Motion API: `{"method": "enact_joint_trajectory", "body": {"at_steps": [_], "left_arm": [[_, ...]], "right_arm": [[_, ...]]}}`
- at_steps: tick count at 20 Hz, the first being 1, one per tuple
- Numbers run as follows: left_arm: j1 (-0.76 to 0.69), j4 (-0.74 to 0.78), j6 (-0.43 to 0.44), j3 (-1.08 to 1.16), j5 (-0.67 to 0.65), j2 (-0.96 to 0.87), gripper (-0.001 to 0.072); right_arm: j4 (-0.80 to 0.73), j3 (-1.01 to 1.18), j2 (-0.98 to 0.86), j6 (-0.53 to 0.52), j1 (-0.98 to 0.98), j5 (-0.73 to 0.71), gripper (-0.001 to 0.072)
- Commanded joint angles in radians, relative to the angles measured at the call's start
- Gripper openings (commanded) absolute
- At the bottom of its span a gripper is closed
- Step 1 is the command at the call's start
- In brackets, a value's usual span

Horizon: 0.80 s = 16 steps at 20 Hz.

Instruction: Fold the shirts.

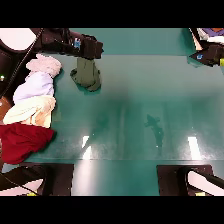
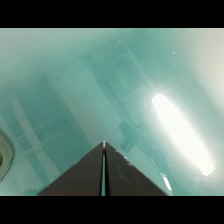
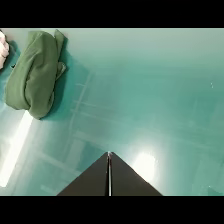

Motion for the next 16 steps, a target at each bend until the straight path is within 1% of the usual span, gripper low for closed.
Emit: {"method": "enact_joint_trajectory", "body": {"at_steps": [1,11,13,16], "left_arm": [[0.000,0.000,0.000,0.000,0.000,0.000,0.0044],[0.000,0.000,0.000,0.000,0.000,0.000,0.0044],[0.000,-0.003,-0.010,0.000,0.035,-0.002,0.0044],[0.000,0.021,0.004,0.000,0.068,-0.002,0.0044]], "right_arm": [[0.000,0.001,0.000,0.000,0.001,0.000,0.0013],[0.000,0.001,0.000,0.000,0.001,0.000,0.0014],[0.000,0.001,0.000,0.000,0.001,0.000,0.0013],[0.001,0.001,0.000,0.000,0.001,-0.079,0.0013]]}}
